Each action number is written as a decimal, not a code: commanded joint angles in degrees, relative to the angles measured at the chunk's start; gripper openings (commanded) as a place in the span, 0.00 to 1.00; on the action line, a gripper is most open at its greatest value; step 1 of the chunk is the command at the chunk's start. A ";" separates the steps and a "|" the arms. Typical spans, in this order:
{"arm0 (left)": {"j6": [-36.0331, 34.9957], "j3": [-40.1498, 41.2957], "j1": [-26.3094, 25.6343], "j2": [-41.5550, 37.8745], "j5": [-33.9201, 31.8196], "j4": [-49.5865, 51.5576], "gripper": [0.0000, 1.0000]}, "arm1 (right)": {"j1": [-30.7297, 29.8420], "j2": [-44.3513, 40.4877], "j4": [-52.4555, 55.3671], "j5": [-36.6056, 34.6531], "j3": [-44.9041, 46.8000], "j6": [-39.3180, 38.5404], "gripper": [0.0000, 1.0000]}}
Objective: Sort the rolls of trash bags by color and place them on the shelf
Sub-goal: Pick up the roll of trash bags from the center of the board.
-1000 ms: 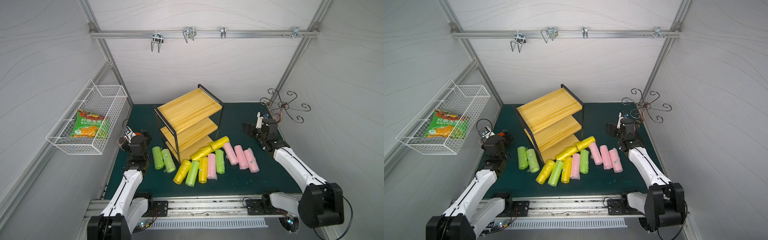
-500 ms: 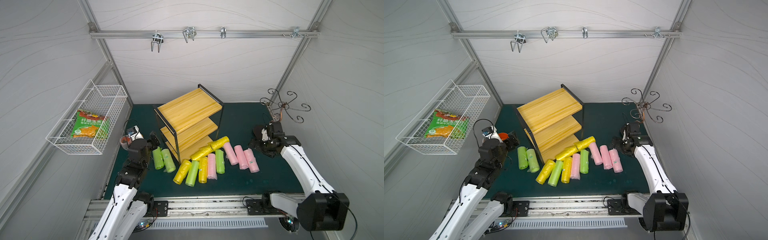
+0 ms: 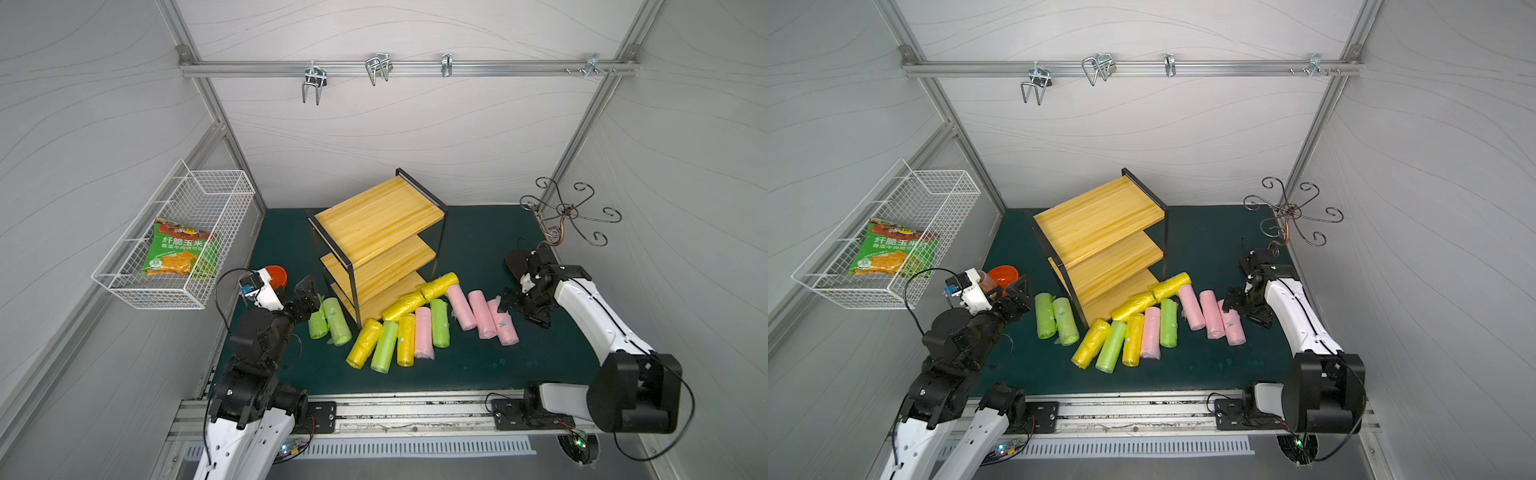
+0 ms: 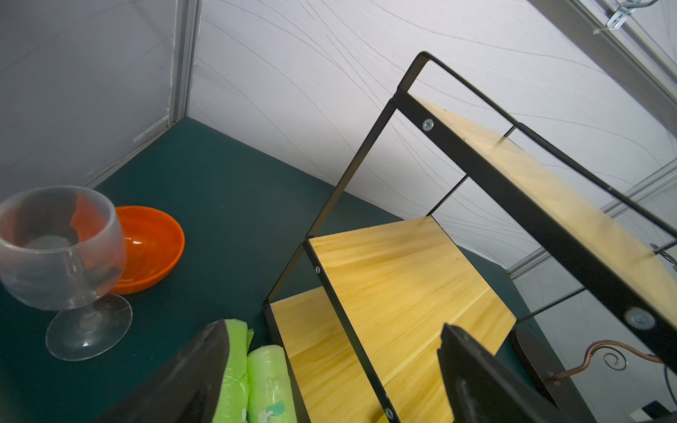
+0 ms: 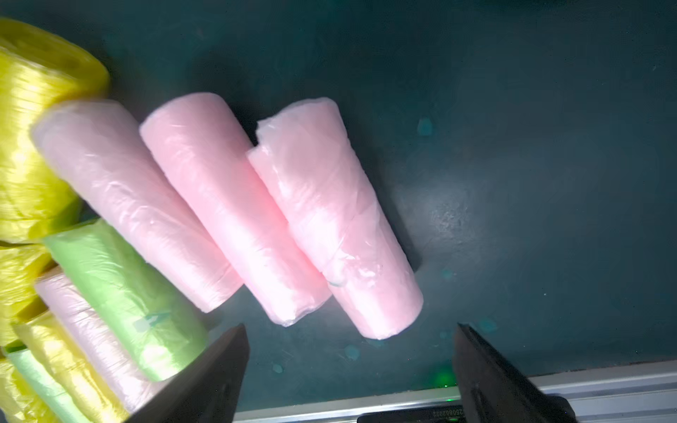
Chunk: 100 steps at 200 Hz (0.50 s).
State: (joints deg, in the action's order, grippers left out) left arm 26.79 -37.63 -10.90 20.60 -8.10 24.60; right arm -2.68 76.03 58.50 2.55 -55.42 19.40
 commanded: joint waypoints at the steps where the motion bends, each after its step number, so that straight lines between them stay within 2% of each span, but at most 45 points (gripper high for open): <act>1: 0.01 -2.21 -0.18 -0.56 2.17 -0.95 0.95 | -0.54 4.48 0.00 -0.66 -0.54 -1.33 0.91; 41: 0.46 -1.91 -0.18 -0.98 2.32 -1.30 0.95 | -2.33 13.08 -1.28 -5.29 -2.29 -0.79 0.91; 72: 0.46 -1.53 -0.13 -2.19 2.03 -1.02 0.95 | -1.98 14.15 -3.15 -7.54 -2.76 -0.50 0.85; 100: 0.81 -1.04 -0.18 -3.15 1.07 -0.95 0.96 | -2.52 17.77 -4.95 -6.52 -2.94 0.41 0.74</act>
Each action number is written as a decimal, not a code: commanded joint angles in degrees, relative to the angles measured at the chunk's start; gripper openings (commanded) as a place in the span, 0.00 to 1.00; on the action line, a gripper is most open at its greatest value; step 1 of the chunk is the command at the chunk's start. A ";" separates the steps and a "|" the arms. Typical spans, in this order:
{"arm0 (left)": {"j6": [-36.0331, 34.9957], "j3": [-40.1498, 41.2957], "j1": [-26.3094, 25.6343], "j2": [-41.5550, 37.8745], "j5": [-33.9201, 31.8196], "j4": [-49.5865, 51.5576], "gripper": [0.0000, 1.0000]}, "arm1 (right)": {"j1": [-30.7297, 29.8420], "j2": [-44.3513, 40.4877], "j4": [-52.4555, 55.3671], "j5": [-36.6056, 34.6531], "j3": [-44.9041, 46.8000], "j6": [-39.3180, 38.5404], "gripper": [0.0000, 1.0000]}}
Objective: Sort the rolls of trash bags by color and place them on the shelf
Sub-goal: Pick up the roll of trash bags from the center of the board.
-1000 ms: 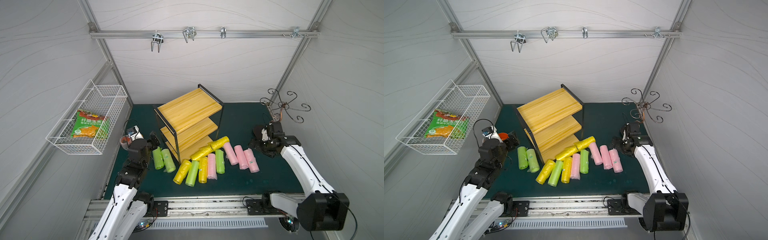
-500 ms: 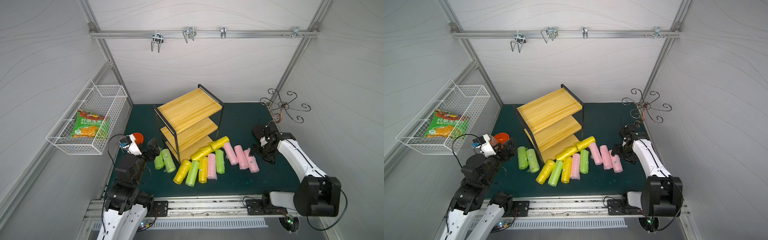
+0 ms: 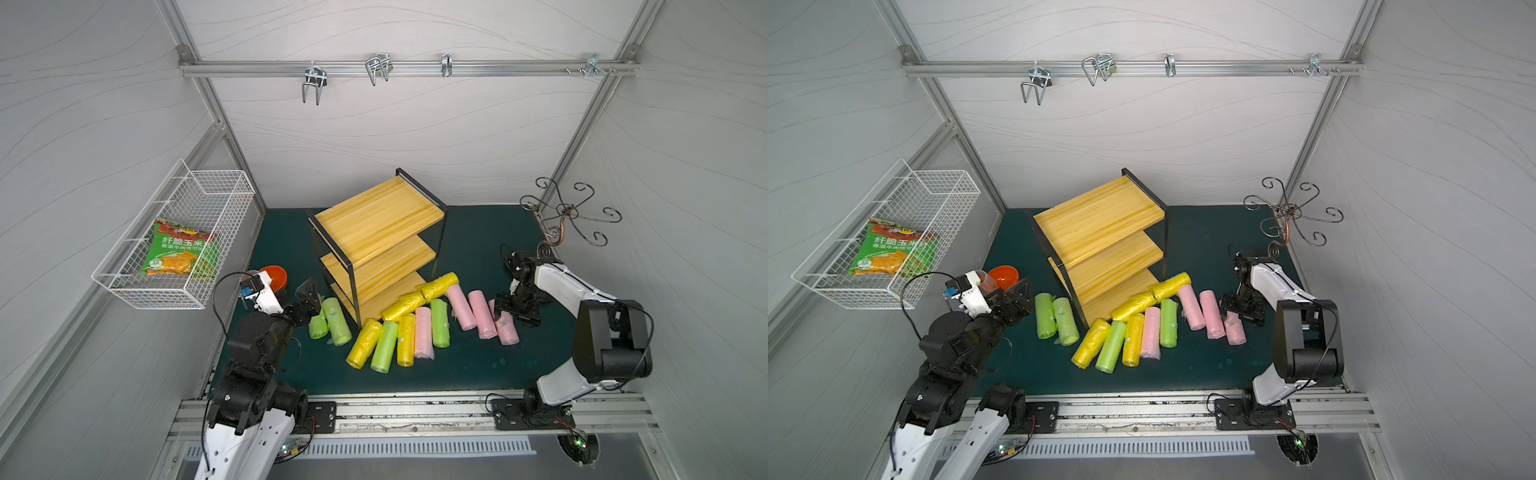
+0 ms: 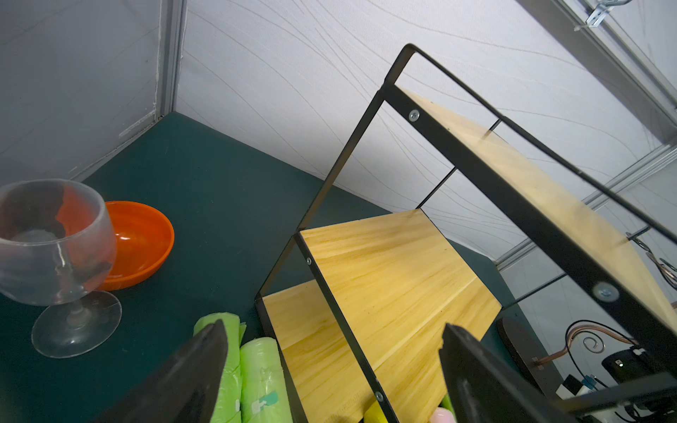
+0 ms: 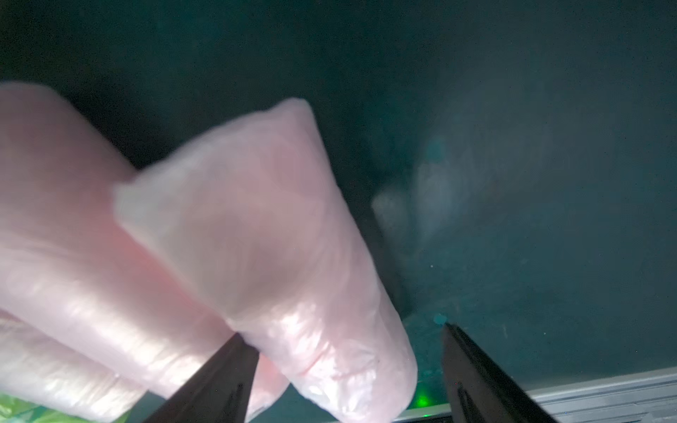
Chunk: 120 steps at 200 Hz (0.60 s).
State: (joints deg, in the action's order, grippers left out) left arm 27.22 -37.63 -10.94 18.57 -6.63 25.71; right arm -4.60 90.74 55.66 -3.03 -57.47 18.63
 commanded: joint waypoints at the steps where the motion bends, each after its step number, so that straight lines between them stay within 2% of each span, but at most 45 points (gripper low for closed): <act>1: 0.38 -1.04 -0.13 -1.10 -0.44 -2.07 0.96 | -0.64 3.18 -2.21 -0.98 -0.89 1.16 0.74; 30: 0.16 -1.31 -0.13 -0.99 -0.80 -1.34 0.96 | -2.48 5.45 -3.18 -2.24 -1.93 2.63 0.56; 57: 0.18 -1.64 -0.13 -0.98 -1.90 -0.27 0.96 | -3.19 7.09 -3.76 -2.97 -2.45 2.56 0.52; 69: 0.16 -1.53 -0.13 -0.99 -1.99 -0.25 0.97 | -3.31 8.19 -4.06 -3.11 -2.64 2.07 0.47; 94: 0.11 -1.44 -0.13 -0.36 -1.63 -0.50 0.97 | -3.38 9.67 -4.06 -4.24 -3.24 0.83 0.23; 107: 0.28 -1.62 -0.13 0.15 -1.45 -0.23 0.97 | -3.34 9.35 -2.95 -5.00 -3.88 -0.01 0.00; 120: 0.57 -1.66 -0.14 0.46 -1.08 0.00 0.97 | -3.72 7.48 -1.34 -5.21 -5.02 -0.84 0.00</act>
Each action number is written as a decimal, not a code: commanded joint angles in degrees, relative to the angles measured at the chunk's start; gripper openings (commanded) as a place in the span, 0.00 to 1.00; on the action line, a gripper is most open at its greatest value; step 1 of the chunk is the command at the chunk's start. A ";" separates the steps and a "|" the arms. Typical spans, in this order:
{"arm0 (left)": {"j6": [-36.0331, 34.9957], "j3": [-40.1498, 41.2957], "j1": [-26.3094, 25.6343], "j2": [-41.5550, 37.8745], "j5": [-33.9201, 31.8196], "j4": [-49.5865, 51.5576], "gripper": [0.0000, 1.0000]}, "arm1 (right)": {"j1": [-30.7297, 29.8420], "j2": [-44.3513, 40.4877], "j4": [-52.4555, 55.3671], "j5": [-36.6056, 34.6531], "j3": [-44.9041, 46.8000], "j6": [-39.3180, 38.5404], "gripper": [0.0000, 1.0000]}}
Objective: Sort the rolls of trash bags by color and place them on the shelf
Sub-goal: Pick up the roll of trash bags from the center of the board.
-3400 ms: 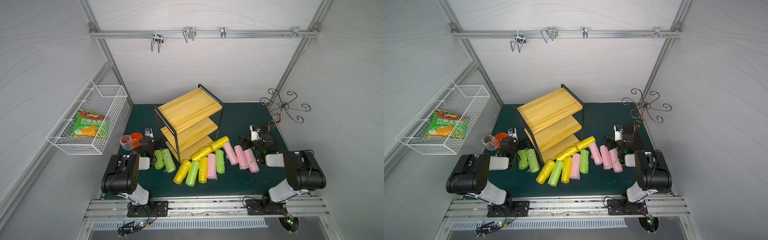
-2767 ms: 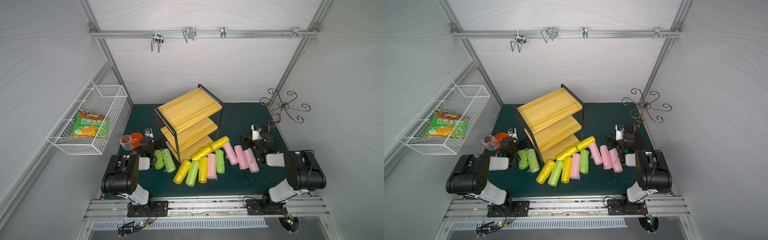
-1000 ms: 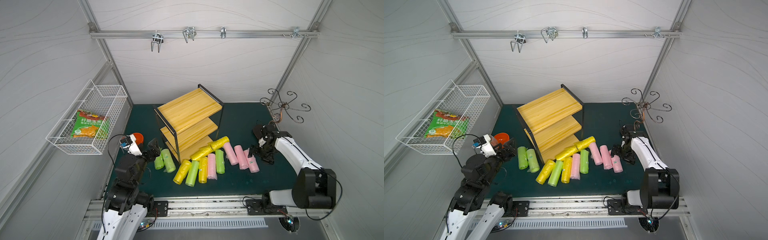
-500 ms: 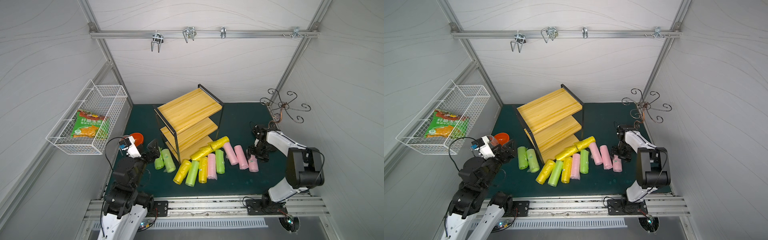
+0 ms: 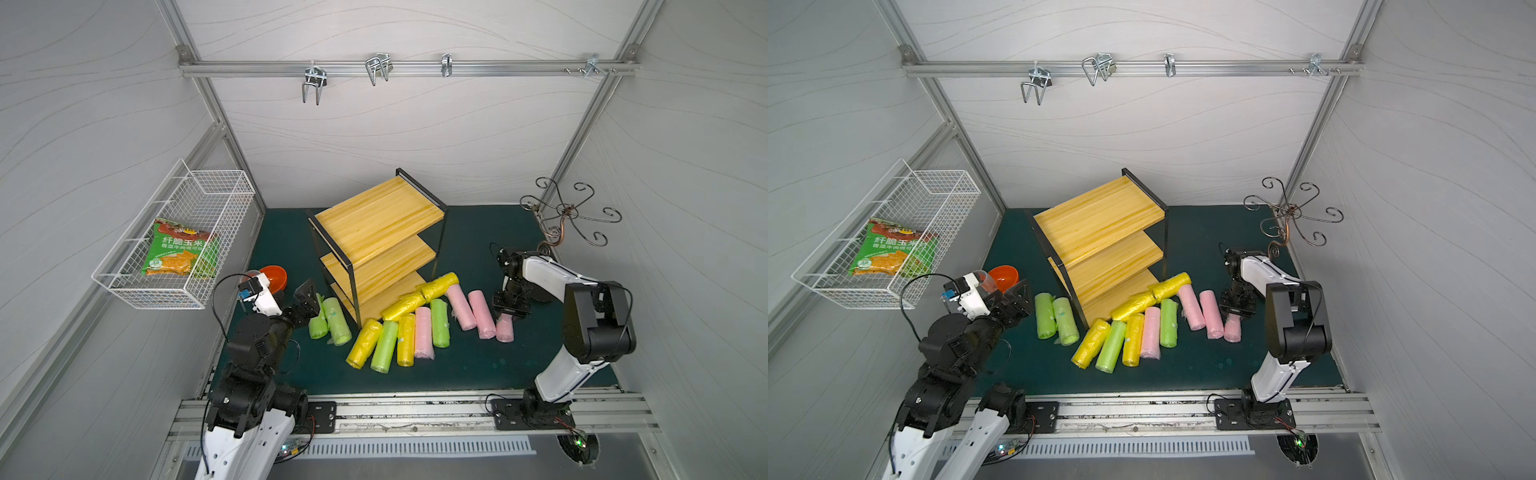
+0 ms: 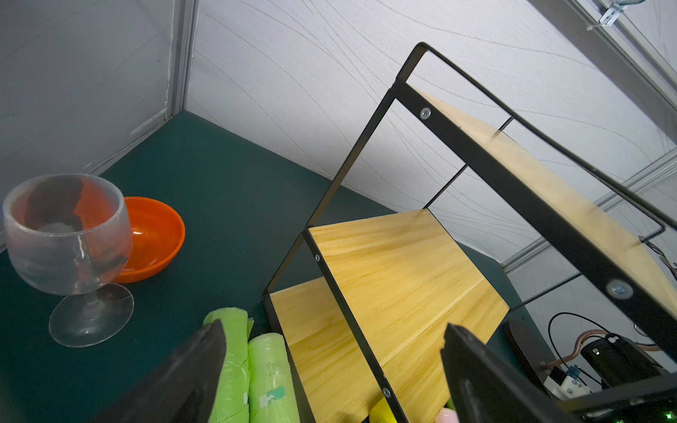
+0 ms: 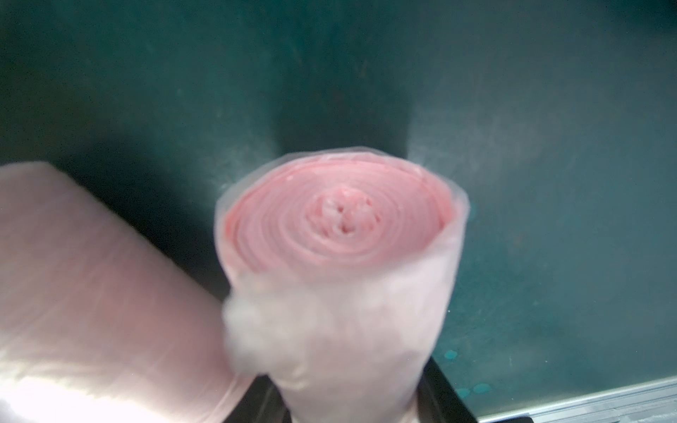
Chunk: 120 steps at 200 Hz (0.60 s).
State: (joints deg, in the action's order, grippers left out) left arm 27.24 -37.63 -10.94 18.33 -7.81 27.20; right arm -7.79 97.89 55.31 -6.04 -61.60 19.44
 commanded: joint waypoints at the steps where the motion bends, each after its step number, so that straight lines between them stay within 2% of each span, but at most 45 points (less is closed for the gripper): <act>1: 0.54 -1.66 -0.13 0.72 0.13 -1.47 0.97 | -0.63 0.09 -0.90 -2.25 -0.97 -1.76 0.00; 23: 0.88 -1.66 -0.13 0.86 -0.05 -1.10 0.97 | -3.13 -6.94 2.87 -3.16 -4.38 -3.01 0.00; 64: 0.79 -1.72 -0.13 1.79 0.08 -0.65 0.97 | -8.84 -17.46 10.34 -1.97 -18.47 -5.76 0.00; 88: 0.75 -2.46 -0.13 4.08 1.38 0.09 0.96 | -11.74 -22.80 9.75 2.51 -25.24 -7.18 0.00; 120: 2.64 -4.49 -0.13 6.58 3.28 4.09 0.94 | -14.10 -26.43 6.41 15.05 -33.31 -9.04 0.00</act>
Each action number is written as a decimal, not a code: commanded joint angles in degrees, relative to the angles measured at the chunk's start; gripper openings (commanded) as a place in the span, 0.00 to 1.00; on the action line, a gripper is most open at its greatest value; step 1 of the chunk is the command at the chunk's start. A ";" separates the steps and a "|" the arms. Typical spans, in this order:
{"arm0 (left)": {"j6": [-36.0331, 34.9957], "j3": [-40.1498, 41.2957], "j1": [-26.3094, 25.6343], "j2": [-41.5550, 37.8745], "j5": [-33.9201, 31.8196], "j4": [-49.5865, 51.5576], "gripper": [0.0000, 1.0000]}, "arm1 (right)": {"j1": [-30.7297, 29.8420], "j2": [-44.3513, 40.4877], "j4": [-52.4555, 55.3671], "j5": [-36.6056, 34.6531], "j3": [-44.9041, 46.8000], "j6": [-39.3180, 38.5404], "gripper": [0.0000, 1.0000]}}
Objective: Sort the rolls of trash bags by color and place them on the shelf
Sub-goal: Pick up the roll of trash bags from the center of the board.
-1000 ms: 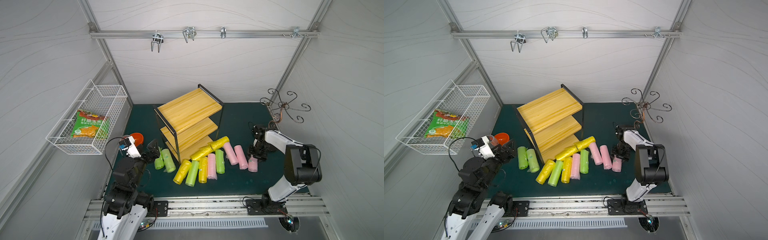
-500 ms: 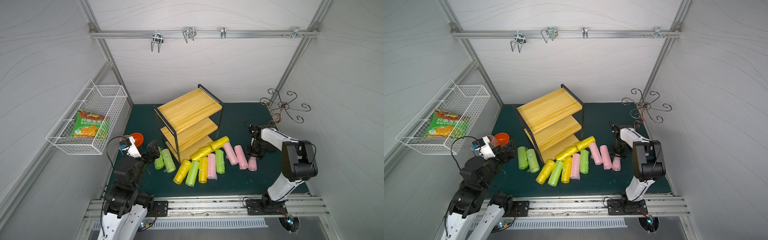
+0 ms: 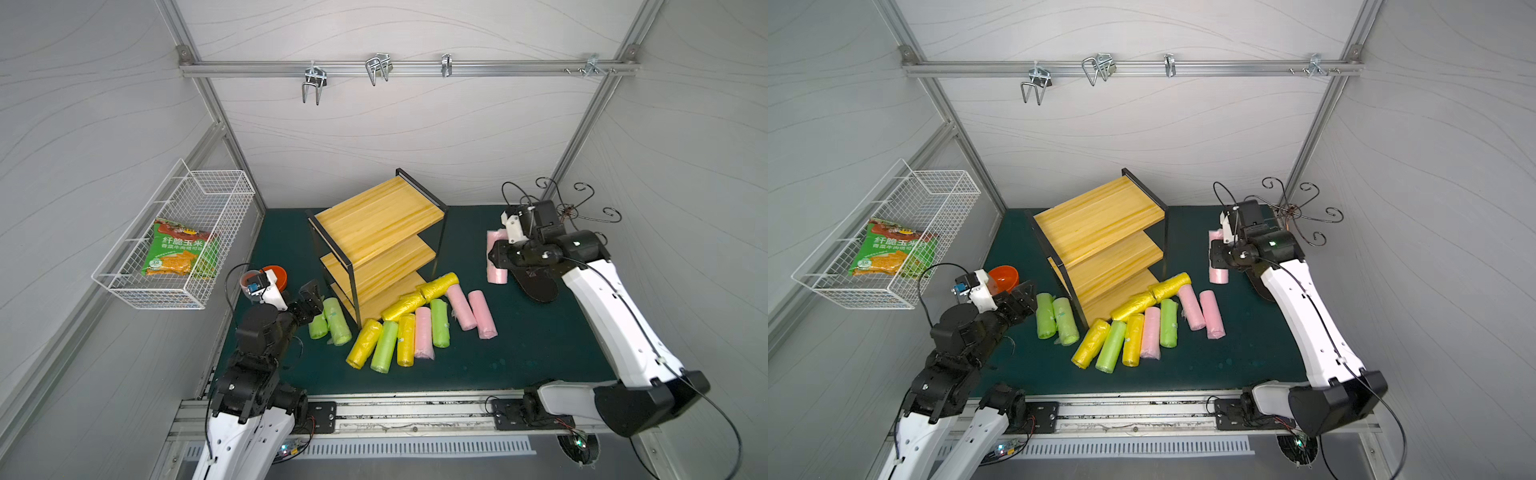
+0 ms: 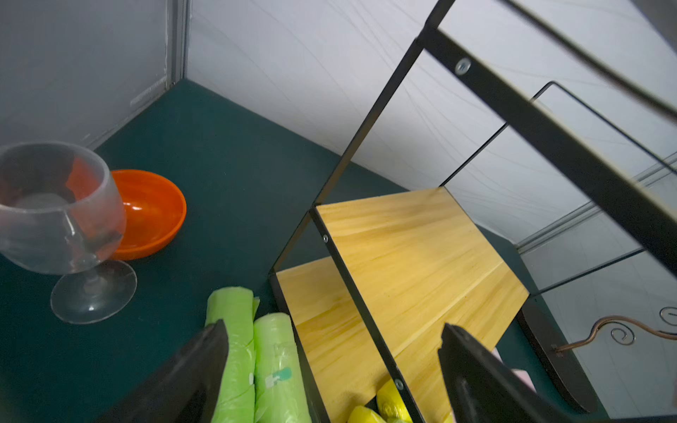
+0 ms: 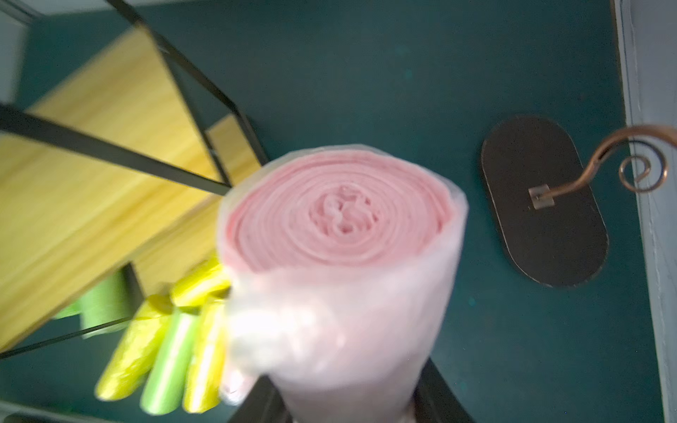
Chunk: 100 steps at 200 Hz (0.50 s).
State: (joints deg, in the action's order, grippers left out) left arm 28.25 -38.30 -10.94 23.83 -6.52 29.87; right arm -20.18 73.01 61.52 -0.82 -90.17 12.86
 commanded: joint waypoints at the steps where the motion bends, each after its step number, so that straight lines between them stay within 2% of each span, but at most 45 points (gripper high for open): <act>1: 1.68 -3.85 -0.13 1.10 2.06 1.51 0.94 | -1.83 -1.65 0.06 10.07 -5.01 -2.43 0.00; 30: 2.77 -6.63 -0.18 2.36 3.77 3.73 0.93 | -6.62 -0.31 -2.64 16.23 -14.21 -5.19 0.00; 59: 1.86 -12.83 -0.13 5.72 4.39 7.34 0.93 | -7.15 4.56 -6.55 26.64 -21.34 -6.08 0.00; 100: 1.43 -21.15 -0.14 10.87 5.18 12.89 0.91 | -7.41 14.25 -13.36 39.74 -31.97 -2.76 0.00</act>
State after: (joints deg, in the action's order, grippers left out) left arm 30.17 -54.89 -10.94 32.95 -2.59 40.60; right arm -27.11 82.30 55.16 27.73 -116.75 8.62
